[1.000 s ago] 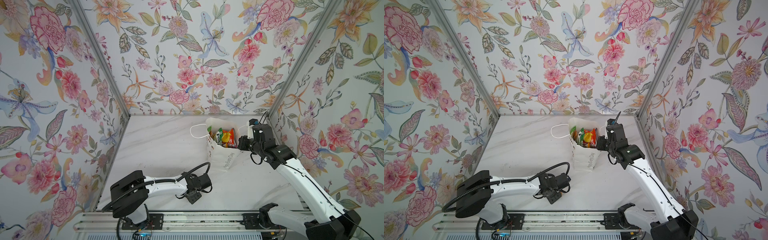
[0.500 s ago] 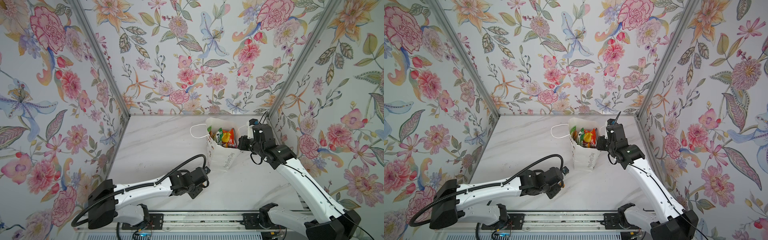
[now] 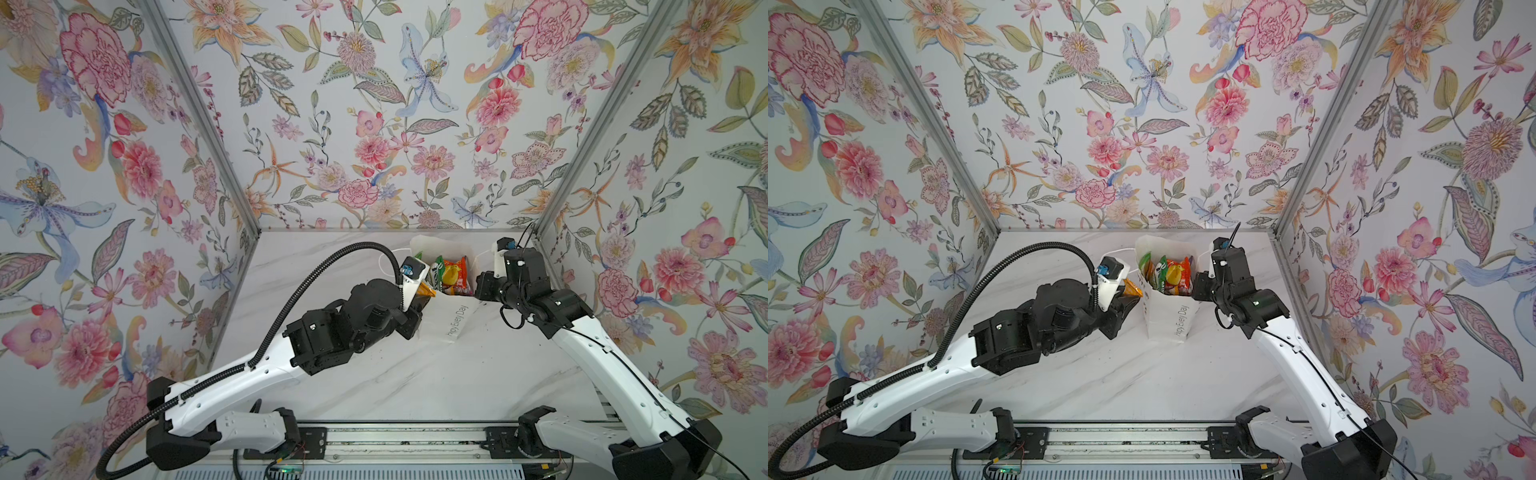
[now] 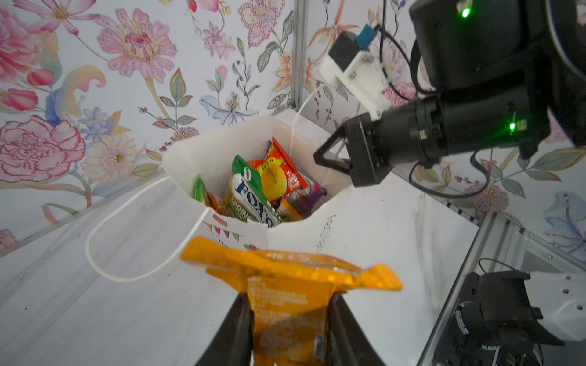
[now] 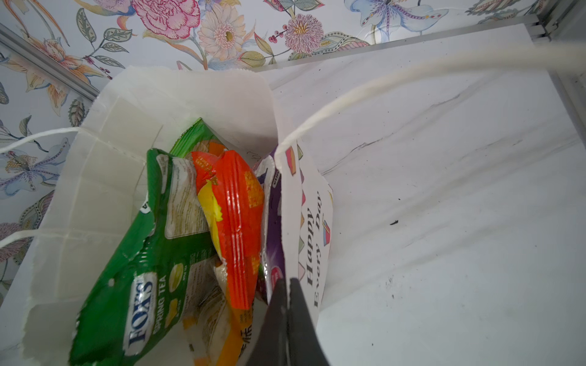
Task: Place the snacks into the paper bag
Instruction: Place the snack in the paper bag.
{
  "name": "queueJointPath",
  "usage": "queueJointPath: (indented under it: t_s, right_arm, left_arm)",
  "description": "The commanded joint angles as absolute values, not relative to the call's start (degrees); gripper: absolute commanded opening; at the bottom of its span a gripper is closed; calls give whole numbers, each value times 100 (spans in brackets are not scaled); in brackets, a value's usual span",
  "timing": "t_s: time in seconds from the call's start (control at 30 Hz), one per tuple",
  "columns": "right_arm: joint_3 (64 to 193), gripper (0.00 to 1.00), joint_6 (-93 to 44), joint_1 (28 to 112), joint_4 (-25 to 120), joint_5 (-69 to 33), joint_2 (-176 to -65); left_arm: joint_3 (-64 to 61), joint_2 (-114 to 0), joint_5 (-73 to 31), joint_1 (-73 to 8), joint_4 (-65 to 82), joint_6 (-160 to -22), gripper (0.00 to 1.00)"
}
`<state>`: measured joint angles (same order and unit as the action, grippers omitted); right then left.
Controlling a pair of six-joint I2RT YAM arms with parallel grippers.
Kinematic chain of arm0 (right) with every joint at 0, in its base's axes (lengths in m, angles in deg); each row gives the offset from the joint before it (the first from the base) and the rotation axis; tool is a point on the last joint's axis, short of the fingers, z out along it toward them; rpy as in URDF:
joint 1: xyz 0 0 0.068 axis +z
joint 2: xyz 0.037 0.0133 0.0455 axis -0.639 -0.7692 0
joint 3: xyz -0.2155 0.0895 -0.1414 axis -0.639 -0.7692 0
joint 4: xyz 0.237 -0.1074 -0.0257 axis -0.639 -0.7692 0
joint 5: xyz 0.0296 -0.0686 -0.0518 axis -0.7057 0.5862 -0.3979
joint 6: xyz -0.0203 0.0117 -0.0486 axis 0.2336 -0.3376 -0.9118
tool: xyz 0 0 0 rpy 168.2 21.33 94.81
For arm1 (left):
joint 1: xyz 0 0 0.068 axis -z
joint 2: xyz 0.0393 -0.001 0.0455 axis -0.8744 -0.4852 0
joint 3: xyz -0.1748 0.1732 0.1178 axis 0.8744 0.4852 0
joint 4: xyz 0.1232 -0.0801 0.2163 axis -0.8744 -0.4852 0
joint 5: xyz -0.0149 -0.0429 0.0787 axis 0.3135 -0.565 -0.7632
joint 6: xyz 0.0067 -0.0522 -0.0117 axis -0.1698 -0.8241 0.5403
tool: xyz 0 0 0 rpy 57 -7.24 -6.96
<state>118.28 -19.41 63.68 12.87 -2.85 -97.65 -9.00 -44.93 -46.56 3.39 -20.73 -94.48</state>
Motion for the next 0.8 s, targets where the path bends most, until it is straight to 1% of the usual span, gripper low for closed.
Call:
queueJointPath:
  t_s: [0.0, 0.13, 0.23, 0.3, 0.53, 0.77]
  right_arm:
    - [12037, 0, -1943, 6423, 1215, -292, -9758]
    - [12023, 0, -1930, 6450, 1214, -298, -9744]
    - [12025, 0, -1920, 6500, 1211, -283, -9746]
    - [12032, 0, -1914, 6511, 1215, -254, -9746]
    - [12082, 0, -1916, 6540, 1210, -231, -9806]
    - [12071, 0, -1905, 6549, 1214, -229, -9808]
  left_arm:
    - [-1361, -4909, -4780, 104, -1820, -9355, 16]
    - [-2035, -5465, -4804, -133, -1832, -9401, 16]
    - [-2592, -5949, -5244, -246, -1984, -9488, 16]
    - [-3040, -6354, -5364, -353, -2232, -9552, 16]
    - [-4080, -7385, -5154, -546, -2680, -9776, 16]
    - [-5650, -8505, -5226, -610, -3778, -9967, 18]
